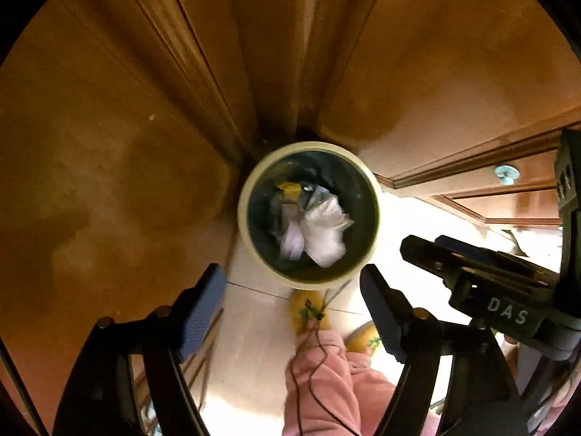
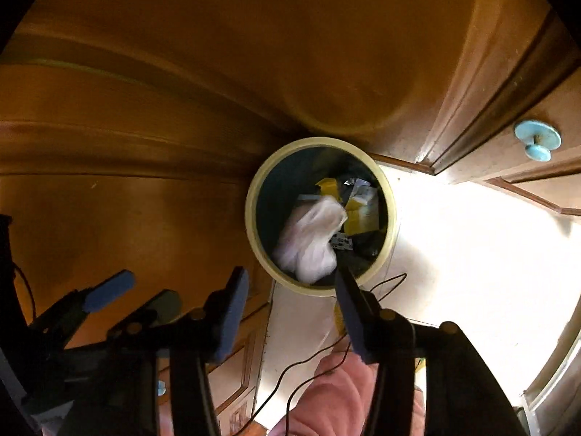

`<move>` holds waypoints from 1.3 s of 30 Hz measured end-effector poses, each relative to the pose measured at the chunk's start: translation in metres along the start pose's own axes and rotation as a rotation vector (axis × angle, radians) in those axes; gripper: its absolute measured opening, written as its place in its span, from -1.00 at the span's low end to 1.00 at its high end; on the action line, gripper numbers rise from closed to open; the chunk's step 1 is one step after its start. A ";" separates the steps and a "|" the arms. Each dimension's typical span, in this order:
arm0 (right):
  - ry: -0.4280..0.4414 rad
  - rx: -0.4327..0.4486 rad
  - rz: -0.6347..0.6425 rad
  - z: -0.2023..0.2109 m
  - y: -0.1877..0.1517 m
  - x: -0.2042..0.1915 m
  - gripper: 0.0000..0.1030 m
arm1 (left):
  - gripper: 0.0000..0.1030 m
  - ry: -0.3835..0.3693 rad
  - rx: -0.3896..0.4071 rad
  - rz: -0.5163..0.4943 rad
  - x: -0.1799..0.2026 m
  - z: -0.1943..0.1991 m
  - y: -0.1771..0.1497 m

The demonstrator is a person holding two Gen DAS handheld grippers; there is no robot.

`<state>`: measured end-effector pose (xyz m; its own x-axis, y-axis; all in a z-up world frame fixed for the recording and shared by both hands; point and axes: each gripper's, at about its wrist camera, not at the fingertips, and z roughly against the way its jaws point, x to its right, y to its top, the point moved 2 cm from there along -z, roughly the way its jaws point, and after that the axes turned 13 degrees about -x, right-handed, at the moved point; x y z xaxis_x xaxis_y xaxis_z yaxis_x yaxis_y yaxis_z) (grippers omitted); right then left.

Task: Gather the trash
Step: 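Open both tools to drop the carton and wrapper into the bin, then raise both tools back up toward the counter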

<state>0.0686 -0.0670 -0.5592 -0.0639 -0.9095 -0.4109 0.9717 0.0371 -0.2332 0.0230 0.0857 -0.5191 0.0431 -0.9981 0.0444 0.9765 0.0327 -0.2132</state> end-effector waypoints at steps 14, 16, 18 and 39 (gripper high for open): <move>-0.096 -0.020 0.019 0.017 -0.022 0.000 -0.02 | 0.46 -0.024 0.012 0.012 -0.009 0.012 0.017; -0.107 -0.025 0.023 0.020 -0.023 -0.002 -0.02 | 0.46 -0.023 0.017 0.007 -0.007 0.018 0.016; -0.112 -0.019 0.021 0.023 -0.023 -0.002 -0.02 | 0.46 -0.024 0.023 0.003 -0.005 0.022 0.014; -0.184 0.048 0.032 0.095 -0.052 -0.021 -0.02 | 0.46 -0.064 0.096 -0.045 0.025 0.110 -0.030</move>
<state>0.0406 -0.0896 -0.4549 0.0054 -0.9688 -0.2478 0.9826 0.0512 -0.1788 0.0181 0.0655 -0.4046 0.0088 -0.9933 0.1150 0.9933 -0.0045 -0.1152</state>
